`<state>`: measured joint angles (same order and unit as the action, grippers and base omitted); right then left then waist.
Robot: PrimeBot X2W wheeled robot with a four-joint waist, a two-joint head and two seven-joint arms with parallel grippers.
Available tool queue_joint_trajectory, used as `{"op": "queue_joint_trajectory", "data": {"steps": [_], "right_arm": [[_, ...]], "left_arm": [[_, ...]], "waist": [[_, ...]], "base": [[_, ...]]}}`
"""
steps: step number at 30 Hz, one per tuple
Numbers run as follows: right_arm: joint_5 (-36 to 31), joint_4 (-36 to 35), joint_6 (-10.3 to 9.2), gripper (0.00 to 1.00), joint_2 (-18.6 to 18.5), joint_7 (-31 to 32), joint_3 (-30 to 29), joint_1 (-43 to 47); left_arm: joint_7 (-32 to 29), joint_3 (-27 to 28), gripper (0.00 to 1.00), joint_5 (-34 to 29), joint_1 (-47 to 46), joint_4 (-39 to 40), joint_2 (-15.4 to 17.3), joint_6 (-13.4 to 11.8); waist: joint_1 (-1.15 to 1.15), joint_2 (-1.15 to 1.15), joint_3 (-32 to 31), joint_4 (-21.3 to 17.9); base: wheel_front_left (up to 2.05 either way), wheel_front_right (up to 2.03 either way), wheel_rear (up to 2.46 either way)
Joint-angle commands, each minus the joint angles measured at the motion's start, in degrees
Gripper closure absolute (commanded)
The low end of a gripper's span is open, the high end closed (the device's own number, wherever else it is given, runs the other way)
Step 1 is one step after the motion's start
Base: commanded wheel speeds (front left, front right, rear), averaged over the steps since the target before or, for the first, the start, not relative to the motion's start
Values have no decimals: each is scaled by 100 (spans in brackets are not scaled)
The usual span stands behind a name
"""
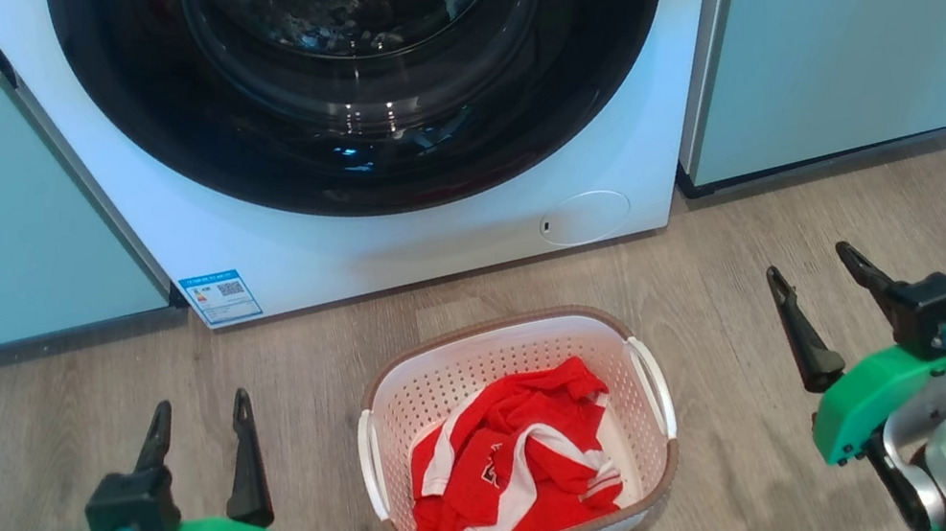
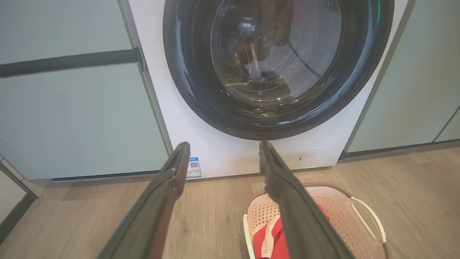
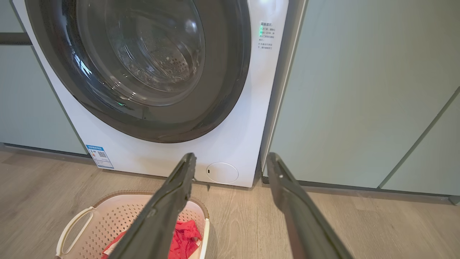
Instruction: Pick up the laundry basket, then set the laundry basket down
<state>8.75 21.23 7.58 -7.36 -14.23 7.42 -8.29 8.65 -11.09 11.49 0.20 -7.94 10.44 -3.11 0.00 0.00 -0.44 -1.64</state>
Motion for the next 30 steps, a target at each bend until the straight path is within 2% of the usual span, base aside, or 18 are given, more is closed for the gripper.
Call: {"op": "queue_joint_trajectory", "data": {"steps": [1, 14, 30], "right_arm": [[22, -163, -9, 0, -1, -77, 85, -250], [724, -145, -9, 0, -19, -77, 157, -181], [776, -126, -9, 0, -49, -77, 202, -191]], "left_arm": [[55, 220, 0, 56, -219, 219, 42, -42], [137, 252, 0, 236, -208, 163, 23, -61], [146, 179, 0, 263, -219, 154, 73, -113]], "waist": [[0, 0, -1, 1], [0, 0, -23, 23], [0, 0, 26, 18]], "base": [[0, 0, 0], [0, 0, 0], [0, 0, 0]]}}
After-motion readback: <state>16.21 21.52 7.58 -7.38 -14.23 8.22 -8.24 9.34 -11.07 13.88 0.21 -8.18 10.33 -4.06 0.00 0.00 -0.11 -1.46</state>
